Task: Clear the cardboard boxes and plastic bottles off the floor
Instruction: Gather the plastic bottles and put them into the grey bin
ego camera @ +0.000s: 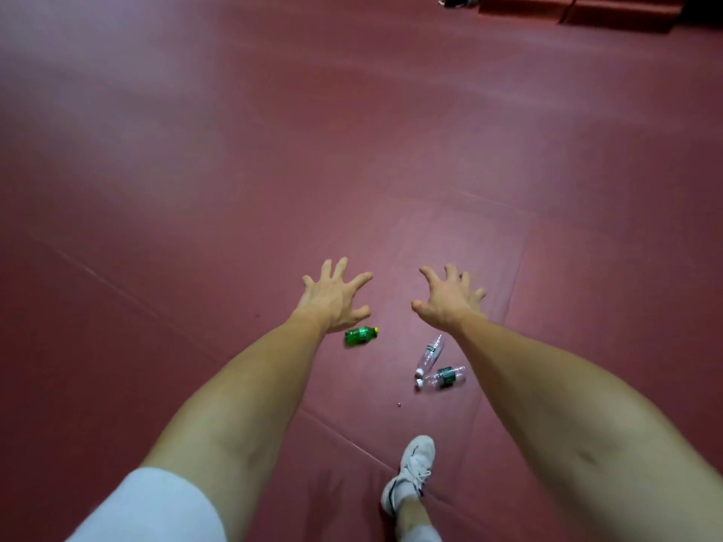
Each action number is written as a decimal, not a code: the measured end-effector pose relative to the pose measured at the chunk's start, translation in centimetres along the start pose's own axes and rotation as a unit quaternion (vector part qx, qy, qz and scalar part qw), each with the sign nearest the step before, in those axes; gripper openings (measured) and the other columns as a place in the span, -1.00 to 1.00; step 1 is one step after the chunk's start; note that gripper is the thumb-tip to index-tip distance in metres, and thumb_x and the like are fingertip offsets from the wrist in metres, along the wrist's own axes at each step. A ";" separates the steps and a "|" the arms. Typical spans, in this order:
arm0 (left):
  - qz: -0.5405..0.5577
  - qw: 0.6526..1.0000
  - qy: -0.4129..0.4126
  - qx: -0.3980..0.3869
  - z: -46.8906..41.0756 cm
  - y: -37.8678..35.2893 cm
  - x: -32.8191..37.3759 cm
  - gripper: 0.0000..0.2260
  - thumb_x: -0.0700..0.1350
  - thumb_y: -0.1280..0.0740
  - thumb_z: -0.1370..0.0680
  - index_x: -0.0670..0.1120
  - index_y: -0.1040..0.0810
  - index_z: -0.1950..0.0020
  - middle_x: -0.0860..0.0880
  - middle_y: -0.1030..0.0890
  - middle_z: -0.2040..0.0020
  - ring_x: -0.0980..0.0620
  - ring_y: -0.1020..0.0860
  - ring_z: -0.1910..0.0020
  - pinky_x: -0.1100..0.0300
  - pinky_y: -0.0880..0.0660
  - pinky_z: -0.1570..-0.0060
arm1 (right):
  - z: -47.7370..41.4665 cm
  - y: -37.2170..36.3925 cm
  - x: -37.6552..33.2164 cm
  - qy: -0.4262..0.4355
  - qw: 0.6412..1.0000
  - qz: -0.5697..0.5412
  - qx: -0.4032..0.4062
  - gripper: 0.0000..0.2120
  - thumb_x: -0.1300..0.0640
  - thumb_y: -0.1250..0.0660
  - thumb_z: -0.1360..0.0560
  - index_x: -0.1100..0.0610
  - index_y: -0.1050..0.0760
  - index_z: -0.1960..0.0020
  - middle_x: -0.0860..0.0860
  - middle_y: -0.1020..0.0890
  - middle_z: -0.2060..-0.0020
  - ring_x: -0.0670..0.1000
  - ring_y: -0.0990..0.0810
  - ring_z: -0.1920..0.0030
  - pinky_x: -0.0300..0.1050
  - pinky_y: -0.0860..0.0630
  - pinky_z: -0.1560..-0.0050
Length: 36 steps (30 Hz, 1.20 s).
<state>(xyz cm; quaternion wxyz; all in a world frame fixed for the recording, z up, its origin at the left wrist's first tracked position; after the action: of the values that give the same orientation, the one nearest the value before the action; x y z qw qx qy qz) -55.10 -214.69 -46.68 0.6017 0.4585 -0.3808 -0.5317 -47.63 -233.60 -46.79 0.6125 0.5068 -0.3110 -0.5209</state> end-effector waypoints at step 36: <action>0.038 0.989 -0.070 -0.123 -49.3 -61.9 -1.4 -0.25 0.35 -0.29 -0.47 0.33 0.00 -0.57 -0.10 0.06 -0.64 -0.26 0.09 -0.59 -0.39 -0.07 -0.43 | -42.2 -63.4 12.6 -0.106 0.986 0.011 -0.128 -0.18 -0.33 -0.19 -0.56 -0.20 0.22 -0.61 0.09 0.17 -0.61 0.29 0.13 -0.59 0.45 -0.17 -0.40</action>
<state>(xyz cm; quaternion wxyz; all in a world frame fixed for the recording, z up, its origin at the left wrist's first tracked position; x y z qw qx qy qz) -26.64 -206.93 -120.11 0.6451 0.3281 -0.3707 -0.5821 -26.45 -229.54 -120.87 0.6413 0.3632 -0.3103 -0.6005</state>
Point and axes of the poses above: each hand's wrist, its own z-axis away from the middle knuckle, its own y-axis out of the back of the hand, x = y × z, the point moved 7 cm from there along -z, towards the middle knuckle
